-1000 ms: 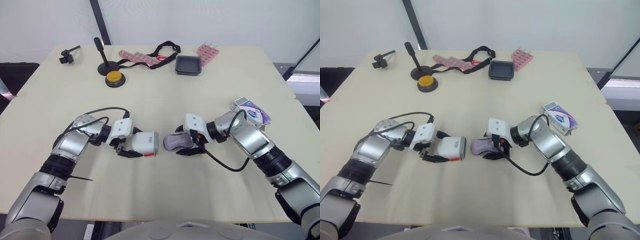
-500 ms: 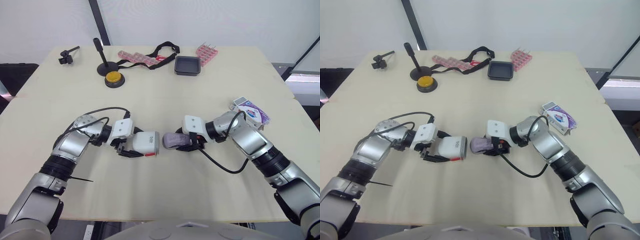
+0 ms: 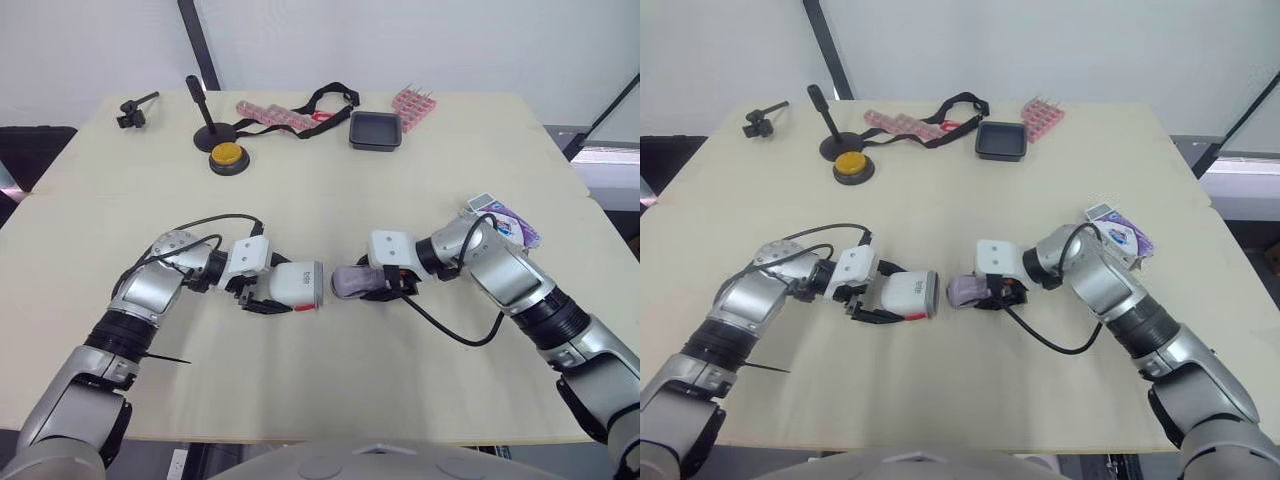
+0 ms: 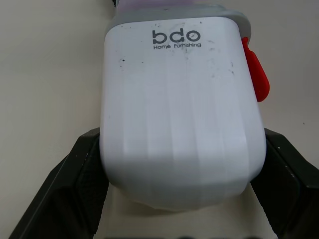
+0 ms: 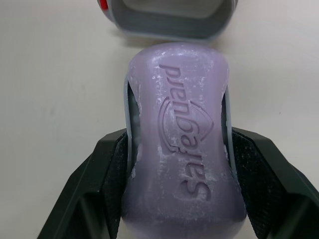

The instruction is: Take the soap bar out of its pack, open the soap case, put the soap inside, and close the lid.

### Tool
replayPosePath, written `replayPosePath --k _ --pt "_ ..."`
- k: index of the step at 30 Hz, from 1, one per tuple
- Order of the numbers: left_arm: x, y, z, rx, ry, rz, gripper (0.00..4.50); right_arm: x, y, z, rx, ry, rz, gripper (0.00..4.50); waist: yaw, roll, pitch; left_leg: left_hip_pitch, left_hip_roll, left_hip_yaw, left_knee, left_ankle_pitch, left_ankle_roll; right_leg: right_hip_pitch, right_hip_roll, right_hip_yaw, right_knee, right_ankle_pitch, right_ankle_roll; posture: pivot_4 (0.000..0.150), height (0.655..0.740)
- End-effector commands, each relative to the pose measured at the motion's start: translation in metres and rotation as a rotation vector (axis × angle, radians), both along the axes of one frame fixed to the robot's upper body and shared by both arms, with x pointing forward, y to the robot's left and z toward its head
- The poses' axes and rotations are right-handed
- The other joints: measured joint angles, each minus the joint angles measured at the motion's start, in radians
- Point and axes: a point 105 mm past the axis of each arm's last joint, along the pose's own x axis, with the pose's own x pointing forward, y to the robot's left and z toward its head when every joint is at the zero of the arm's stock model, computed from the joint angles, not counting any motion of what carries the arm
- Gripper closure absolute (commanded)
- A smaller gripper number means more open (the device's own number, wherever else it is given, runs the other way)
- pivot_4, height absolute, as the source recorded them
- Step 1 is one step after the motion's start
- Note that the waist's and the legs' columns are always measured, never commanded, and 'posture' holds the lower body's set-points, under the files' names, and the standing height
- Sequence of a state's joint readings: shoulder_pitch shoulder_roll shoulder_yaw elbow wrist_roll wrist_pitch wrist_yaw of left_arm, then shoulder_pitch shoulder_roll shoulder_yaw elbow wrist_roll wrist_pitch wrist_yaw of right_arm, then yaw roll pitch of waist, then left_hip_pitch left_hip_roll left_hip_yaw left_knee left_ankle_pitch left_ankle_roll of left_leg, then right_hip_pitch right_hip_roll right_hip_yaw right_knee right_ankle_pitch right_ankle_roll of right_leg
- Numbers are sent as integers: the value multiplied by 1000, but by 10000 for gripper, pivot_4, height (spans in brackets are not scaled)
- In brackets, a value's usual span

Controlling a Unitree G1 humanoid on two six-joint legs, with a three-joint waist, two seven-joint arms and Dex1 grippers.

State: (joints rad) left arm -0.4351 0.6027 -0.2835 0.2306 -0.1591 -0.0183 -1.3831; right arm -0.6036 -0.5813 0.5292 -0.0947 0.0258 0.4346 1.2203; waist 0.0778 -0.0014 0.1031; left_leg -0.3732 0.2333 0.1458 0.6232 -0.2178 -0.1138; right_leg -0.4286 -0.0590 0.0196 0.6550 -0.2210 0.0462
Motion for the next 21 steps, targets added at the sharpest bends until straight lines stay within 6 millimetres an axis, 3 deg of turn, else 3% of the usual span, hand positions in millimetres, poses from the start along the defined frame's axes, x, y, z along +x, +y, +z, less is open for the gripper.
replayPosePath --k 1,21 --pt "4 -2 9 -19 -40 -1 10505 -3 9 13 27 -26 28 19331 0 0 0 0 0 0 0 0 0 0 0 0 0 0 0 1500 7291" --pt "6 -16 12 -51 -74 -21 10505 0 21 18 42 -25 2 19331 1 0 0 0 0 0 0 0 0 0 0 0 0 0 0 1500 7291"
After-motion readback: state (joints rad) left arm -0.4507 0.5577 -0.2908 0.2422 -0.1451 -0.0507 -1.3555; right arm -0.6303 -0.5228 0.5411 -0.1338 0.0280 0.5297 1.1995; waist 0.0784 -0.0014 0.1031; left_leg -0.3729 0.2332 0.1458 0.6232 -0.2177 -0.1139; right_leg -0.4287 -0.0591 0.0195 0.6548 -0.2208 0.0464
